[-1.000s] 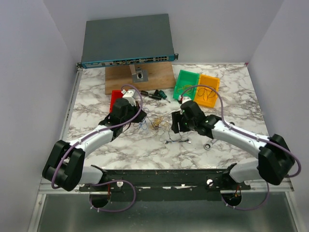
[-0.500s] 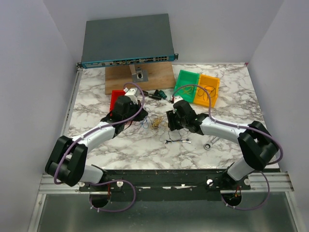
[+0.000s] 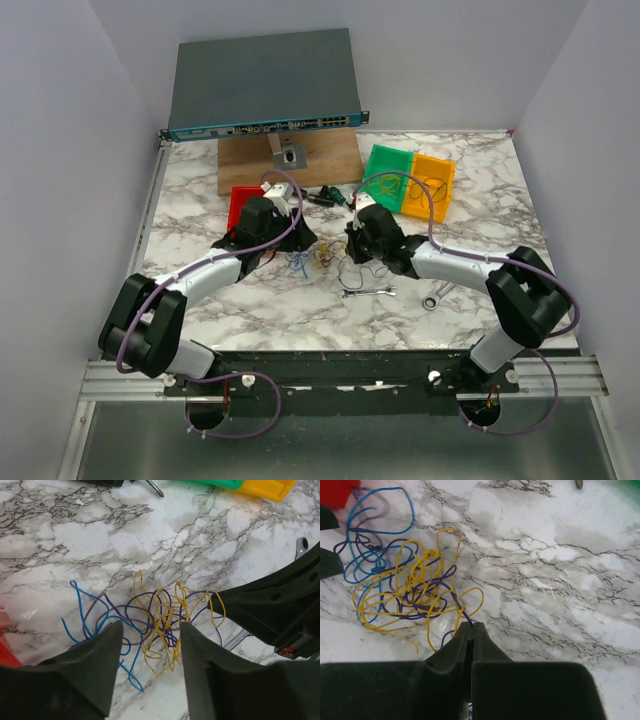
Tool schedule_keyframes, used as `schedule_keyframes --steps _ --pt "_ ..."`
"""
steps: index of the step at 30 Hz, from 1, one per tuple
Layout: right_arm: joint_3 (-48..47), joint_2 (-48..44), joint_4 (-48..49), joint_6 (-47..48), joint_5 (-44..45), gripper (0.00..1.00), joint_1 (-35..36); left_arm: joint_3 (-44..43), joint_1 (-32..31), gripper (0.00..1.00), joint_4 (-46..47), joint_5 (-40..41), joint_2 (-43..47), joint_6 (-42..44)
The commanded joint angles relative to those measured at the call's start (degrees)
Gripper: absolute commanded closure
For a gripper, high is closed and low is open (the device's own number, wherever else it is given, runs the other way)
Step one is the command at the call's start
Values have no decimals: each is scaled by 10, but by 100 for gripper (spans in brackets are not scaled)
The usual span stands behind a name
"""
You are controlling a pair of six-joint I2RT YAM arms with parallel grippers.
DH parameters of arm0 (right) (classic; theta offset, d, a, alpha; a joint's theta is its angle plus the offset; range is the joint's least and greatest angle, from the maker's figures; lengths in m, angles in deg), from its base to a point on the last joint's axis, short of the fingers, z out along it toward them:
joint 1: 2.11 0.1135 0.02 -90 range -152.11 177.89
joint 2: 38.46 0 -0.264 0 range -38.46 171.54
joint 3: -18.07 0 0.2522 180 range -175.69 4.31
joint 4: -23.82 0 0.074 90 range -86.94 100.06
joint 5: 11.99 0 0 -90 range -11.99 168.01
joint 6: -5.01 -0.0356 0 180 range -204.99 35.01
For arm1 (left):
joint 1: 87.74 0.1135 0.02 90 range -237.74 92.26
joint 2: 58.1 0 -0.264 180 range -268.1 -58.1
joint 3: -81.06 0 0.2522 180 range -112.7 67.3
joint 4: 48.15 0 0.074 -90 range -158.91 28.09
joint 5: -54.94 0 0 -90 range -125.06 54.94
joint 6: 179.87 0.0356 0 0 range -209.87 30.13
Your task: Untangle the cables
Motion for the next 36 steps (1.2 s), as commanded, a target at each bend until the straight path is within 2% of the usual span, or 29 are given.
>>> schedule_keyframes --steps 1,3,6,17,19,20,21,23,24,25,28,32,36 --pt "23 -36 39 1 2 100 3 -12 -2 43 15 -46 -3 -6" --pt "27 -41 39 1 6 99 3 -12 -2 37 22 -65 -6 -6" --pt "29 -48 41 -1 5 99 3 -31 -2 34 12 -93 -37 -8" --pt "31 -56 45 3 -26 99 3 -139 -4 35 -48 -90 -170 -20" --pt "31 -57 44 1 -29 99 3 -160 -5 39 -60 -97 -193 -25" --pt "31 -58 43 1 -29 99 3 -171 -6 45 -66 -100 -204 -26" --pt "30 -59 40 2 -28 99 3 -177 -8 54 -74 -105 -212 -25" --pt "30 -63 34 -1 -20 99 3 -187 -10 77 -81 -116 -224 -23" --pt "31 -67 31 -3 -13 99 3 -188 -11 93 -80 -124 -227 -23" --pt "32 -73 27 -11 6 99 3 -187 -12 100 -80 -127 -226 -23" --pt "35 -96 2 -44 86 99 3 -163 -8 100 -67 -104 -197 -25" --pt "28 -147 -91 -116 228 99 -13 -91 7 100 -21 -57 -121 -36" --pt "35 -235 -173 -180 268 99 -89 -31 25 100 14 -17 -50 -44"
